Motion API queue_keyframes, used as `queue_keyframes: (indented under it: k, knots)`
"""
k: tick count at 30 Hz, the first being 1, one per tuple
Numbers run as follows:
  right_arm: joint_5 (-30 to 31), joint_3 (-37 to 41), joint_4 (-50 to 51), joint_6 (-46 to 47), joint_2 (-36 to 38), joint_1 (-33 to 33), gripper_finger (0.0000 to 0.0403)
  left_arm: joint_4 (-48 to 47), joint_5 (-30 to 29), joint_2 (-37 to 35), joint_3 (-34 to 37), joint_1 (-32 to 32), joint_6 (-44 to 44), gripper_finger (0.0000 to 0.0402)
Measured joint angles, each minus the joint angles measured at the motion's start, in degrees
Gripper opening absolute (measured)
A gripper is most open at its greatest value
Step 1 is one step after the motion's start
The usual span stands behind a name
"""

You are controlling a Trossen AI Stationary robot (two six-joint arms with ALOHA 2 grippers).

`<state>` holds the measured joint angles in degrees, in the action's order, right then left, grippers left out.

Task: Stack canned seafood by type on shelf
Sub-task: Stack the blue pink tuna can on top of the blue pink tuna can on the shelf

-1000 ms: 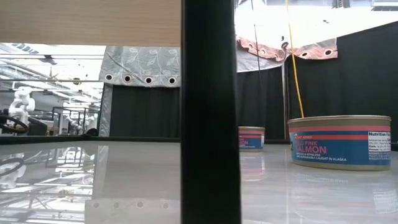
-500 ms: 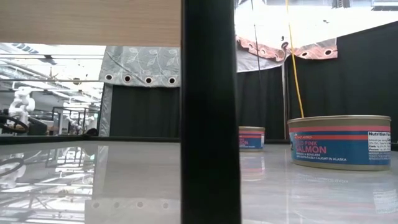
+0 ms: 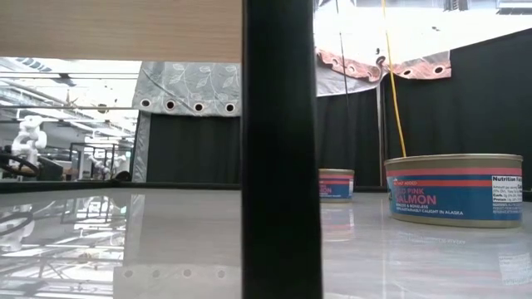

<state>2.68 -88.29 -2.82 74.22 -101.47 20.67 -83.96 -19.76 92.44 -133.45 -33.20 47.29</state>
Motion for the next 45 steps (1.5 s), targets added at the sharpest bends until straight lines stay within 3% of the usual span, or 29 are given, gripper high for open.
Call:
queue_keyframes:
  k: [12,23,35,45]
  knots:
    - [0.6,0.0,1.3,-2.1,0.1,-0.1,0.0228,3.5,-7.1,1.1,0.0,-5.0,3.3,0.0121]
    - [0.4,0.0,1.8,-11.6,0.1,-0.6,0.0301,3.7,-7.6,5.4,0.1,-5.6,2.9,0.0121]
    - [0.3,0.0,1.0,-28.8,0.1,-0.8,0.0306,3.8,-7.7,6.5,0.0,-5.6,3.2,0.0121]
    - [-1.2,0.0,3.8,-34.4,0.1,-0.9,0.0306,2.6,-9.2,6.5,0.0,-5.6,1.6,0.0121]
